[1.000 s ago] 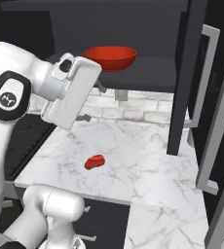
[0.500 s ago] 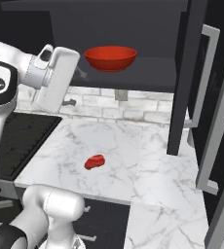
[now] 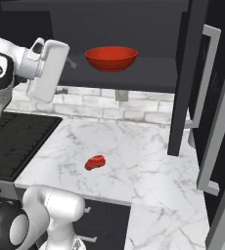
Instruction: Retrieve the bowl from the cabinet, then place the raw meat into the bowl to avoid contamination.
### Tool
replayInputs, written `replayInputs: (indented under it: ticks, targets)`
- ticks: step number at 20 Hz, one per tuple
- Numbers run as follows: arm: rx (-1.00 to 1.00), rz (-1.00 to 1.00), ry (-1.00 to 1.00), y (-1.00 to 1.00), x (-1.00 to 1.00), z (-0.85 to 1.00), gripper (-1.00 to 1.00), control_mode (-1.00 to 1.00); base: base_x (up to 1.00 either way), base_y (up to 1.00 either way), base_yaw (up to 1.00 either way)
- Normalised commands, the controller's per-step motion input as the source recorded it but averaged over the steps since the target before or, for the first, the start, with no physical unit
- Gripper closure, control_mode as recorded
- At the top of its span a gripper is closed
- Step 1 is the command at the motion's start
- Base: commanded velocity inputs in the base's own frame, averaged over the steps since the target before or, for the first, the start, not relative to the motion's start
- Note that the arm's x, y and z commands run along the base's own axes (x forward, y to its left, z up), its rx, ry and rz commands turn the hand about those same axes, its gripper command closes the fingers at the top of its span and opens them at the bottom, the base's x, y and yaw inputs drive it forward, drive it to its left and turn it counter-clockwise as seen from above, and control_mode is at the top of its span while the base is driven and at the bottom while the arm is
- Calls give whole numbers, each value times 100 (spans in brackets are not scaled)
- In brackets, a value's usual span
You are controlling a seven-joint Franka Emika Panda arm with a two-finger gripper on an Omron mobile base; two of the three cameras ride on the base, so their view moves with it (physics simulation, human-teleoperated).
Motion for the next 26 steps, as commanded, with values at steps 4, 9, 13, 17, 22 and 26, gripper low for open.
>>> replayInputs:
  ticks: [4, 9, 13, 17, 22, 26]
  targets:
    - [0, 8, -5, 39, 35, 15, -100, -100, 0, 0, 0]
    - [0, 11, -2, 28, 34, -2, -100, -100, 0, 0, 0]
    - [0, 16, -2, 6, 40, -3, -100, -100, 0, 0, 0]
    - [3, 10, 0, -3, 45, 0, -100, -100, 0, 0, 0]
    - [3, 4, 2, -6, 37, 0, -100, -100, 0, 0, 0]
    - [1, 0, 0, 0, 38, 0, -100, -100, 0, 0, 0]
